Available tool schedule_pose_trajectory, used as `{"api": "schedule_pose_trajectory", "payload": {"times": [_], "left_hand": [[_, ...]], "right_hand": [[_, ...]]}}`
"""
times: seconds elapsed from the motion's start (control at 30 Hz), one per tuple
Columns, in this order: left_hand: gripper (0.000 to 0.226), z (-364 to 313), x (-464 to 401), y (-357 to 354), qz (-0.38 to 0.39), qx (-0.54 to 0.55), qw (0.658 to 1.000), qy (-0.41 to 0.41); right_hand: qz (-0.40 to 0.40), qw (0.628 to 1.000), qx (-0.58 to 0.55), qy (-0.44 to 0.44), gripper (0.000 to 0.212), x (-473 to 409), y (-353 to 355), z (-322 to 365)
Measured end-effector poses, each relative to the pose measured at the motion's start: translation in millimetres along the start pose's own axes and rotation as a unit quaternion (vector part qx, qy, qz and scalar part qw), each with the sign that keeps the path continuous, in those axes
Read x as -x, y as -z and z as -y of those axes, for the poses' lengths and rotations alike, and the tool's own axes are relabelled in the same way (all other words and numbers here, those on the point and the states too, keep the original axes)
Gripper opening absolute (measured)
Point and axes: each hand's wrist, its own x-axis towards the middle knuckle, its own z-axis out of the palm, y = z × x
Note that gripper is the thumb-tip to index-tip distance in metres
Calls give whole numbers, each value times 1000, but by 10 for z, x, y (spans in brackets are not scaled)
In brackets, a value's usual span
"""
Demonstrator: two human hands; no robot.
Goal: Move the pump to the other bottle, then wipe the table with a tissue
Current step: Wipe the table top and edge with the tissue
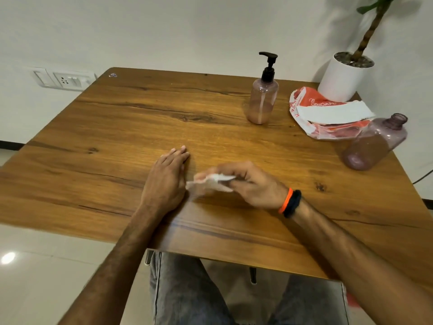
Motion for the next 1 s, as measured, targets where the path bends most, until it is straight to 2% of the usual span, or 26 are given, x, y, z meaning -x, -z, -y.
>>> {"api": "schedule_pose_trajectory", "payload": {"times": [0.07, 0.17, 0.23, 0.33, 0.5, 0.63, 0.7, 0.77, 0.8, 0.9, 1.0], "left_hand": [[43, 1, 6, 2, -1, 4, 1000, 0], [43, -9, 10, 19, -6, 9, 1000, -3], [43, -12, 11, 18, -8, 8, 1000, -4], [42, -18, 0, 7, -10, 7, 1000, -5], [42, -1, 2, -13, -14, 6, 1000, -7], [42, 5, -2, -19, -14, 3, 1000, -6], [42, 17, 3, -12, -6, 7, 1000, -9], [43, 26, 11, -2, -2, 12, 1000, -11], [43, 26, 15, 2, -2, 14, 1000, -11], [44, 13, 14, 12, -6, 19, 1000, -14], [42, 11, 13, 7, -5, 21, 1000, -10]], "right_hand": [[-101, 995, -4, -16, 35, -184, 182, -60], [-215, 956, 193, -55, 46, -485, 408, -231], [-211, 934, 268, -106, 48, -641, 460, -364], [-127, 933, 311, -131, 46, -670, 361, -483], [-79, 954, 283, -63, 44, -263, -10, -333], [-6, 976, 218, -12, 42, 107, -169, -111], [-35, 989, 143, -10, 43, 150, -67, -40], [-133, 988, 75, -15, 39, 93, 113, -30], [-183, 980, 75, -16, 38, 31, 215, -55], [-272, 945, 176, -53, 50, -203, 493, -207], [-248, 922, 278, -107, 47, -368, 629, -399]]}}
